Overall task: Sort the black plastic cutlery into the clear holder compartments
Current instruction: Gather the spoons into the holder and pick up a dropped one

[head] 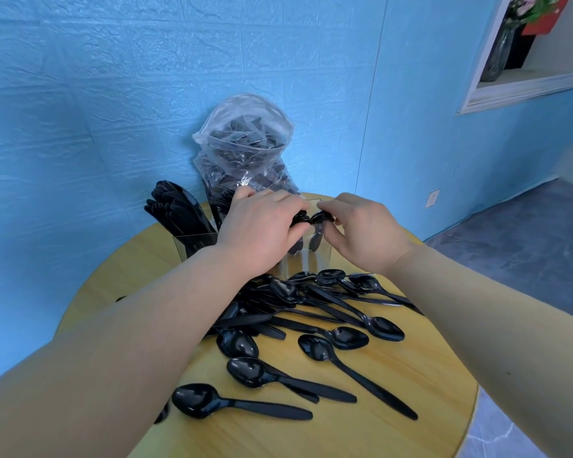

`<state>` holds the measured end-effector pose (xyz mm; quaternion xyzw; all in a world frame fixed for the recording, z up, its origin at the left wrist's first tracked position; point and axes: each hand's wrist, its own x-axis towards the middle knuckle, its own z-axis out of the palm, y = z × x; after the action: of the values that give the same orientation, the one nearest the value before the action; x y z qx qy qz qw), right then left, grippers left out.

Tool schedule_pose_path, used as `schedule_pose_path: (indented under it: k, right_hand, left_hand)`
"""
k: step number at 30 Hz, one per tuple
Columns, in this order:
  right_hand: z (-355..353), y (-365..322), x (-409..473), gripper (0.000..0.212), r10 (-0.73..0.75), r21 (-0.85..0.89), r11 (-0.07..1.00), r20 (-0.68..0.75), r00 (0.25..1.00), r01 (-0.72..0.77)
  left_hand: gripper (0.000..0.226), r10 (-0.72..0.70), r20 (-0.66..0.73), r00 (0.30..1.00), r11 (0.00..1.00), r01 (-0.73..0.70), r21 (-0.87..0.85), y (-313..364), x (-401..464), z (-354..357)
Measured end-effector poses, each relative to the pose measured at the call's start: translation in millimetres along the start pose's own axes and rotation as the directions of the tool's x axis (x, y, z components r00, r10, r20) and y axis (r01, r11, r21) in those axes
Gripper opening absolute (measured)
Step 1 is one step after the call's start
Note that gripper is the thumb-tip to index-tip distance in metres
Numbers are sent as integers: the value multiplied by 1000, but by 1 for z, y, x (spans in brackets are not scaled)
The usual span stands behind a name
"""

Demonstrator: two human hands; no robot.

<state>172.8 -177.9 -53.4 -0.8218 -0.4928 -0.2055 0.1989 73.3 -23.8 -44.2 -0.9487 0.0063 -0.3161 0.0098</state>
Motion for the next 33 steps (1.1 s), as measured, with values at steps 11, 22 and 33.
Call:
schedule_pose_path:
  k: [11,22,33]
  right_hand:
    - [-5,-1,-12,41,18,-4,1000,-26,1000,-18]
    - [-7,-44,-92,33,32,147,989,-127,991,-14]
    - [7,-85,-159,16,190,-1,982,79,979,-190]
  left_hand:
    - [36,3,-14,1000,999,-3,38,-1,-7,-9]
    - [36,-53,-12,999,998,53,-23,30,-87,-23]
    - [46,-274,189,943,961,277,9,40,-203,-43]
